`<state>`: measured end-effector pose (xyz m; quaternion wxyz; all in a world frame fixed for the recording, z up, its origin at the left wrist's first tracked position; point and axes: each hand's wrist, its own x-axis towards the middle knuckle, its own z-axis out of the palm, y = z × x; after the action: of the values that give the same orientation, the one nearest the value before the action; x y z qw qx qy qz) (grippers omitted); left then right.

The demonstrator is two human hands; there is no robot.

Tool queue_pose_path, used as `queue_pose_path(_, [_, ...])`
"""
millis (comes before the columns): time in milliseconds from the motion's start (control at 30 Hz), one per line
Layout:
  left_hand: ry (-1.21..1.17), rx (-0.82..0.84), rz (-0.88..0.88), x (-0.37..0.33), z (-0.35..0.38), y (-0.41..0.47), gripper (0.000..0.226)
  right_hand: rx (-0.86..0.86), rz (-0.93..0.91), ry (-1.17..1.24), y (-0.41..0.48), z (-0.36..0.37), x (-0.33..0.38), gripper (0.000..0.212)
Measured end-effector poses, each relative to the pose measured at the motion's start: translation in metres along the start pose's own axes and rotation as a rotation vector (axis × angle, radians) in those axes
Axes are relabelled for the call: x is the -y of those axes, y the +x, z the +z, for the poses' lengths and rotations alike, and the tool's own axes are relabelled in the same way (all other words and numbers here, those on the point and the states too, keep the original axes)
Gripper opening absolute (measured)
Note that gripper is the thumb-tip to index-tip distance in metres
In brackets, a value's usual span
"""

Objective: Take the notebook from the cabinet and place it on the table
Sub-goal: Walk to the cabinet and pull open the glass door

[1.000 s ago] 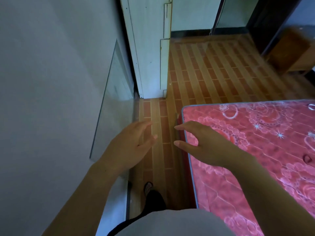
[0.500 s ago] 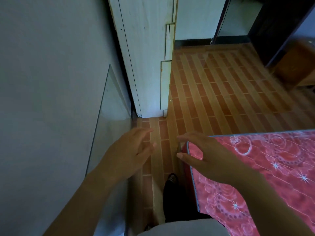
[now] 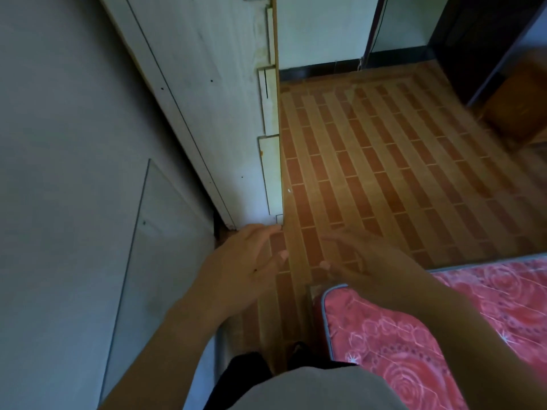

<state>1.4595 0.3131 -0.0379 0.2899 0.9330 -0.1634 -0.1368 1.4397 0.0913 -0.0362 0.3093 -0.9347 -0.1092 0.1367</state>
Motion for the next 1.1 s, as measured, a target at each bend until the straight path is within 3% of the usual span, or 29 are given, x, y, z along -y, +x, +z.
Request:
queue_pose_path(600, [0.127,0.095,0.128,0.065,-0.096,0.245,0.051,-0.096,0.095,-0.002,0.225,-0.069,-0.021,0.05])
queue_pose_path(1100, [0.139,0.239,0.358,0.017,-0.099,0.431,0.054,-0.186,0.265,0.086,0.311,-0.151,-0.104,0.05])
